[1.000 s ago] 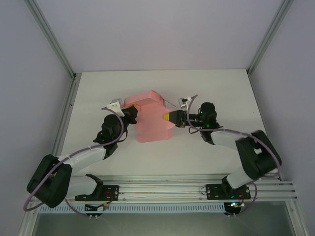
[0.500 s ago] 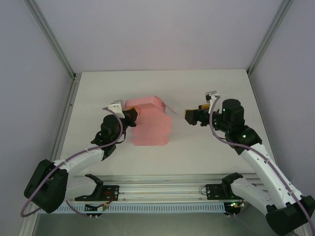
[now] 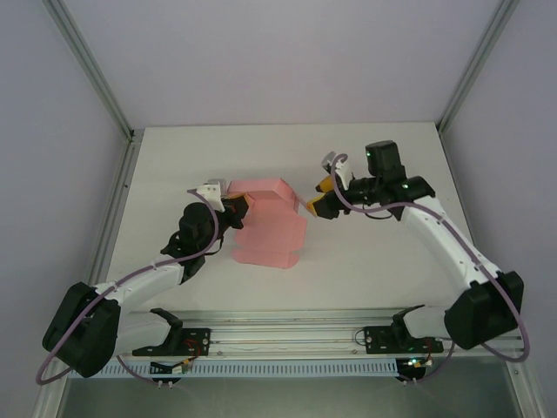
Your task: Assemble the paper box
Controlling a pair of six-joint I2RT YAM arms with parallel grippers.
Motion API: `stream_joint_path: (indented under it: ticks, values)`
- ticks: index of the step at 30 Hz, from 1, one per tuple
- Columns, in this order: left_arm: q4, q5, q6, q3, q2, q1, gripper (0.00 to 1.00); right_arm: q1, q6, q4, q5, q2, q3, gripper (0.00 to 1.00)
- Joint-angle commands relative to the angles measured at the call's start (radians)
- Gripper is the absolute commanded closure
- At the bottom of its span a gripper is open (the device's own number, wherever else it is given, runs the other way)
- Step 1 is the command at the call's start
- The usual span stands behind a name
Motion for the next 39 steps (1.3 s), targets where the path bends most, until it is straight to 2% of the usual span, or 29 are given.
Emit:
stream_joint_path:
  ticks: [1, 6, 8, 16, 20, 23, 30, 32, 34, 36, 39]
  values:
    - [0.015, 0.004, 0.008, 0.045, 0.006, 0.007, 1.00, 0.035, -0.074, -0.041, -0.100, 0.049, 0.060, 0.34]
    - [0.006, -0.003, -0.003, 0.059, 0.022, 0.008, 1.00, 0.087, -0.025, 0.062, -0.071, 0.089, 0.052, 0.34]
    - [0.002, 0.001, -0.006, 0.064, 0.026, 0.008, 1.00, 0.105, 0.019, 0.128, -0.016, 0.091, 0.038, 0.33]
    - [-0.018, 0.002, -0.018, 0.070, 0.034, 0.008, 1.00, 0.209, 0.176, 0.394, 0.494, 0.071, -0.042, 0.34]
    - [-0.049, -0.025, -0.020, 0.075, 0.037, 0.006, 1.00, 0.279, 0.153, 0.468, 0.797, 0.073, -0.065, 0.34]
    - [-0.077, -0.047, -0.026, 0.079, 0.033, 0.006, 1.00, 0.322, 0.126, 0.509, 0.940, 0.072, -0.081, 0.36]
    - [-0.140, -0.068, -0.032, 0.102, 0.050, -0.002, 1.00, 0.375, 0.105, 0.557, 1.169, 0.082, -0.083, 0.43]
    - [-0.154, -0.090, -0.032, 0.108, 0.056, -0.011, 1.00, 0.383, 0.109, 0.576, 1.243, 0.087, -0.083, 0.52]
    - [-0.170, -0.116, -0.039, 0.117, 0.062, -0.025, 1.00, 0.384, 0.123, 0.591, 1.310, 0.099, -0.080, 0.68]
    - [-0.209, -0.176, -0.044, 0.138, 0.066, -0.053, 1.00, 0.385, 0.145, 0.594, 1.367, 0.115, -0.074, 0.79]
    - [-0.294, -0.332, -0.090, 0.188, 0.077, -0.118, 1.00, 0.386, 0.190, 0.576, 1.442, 0.154, -0.058, 0.86]
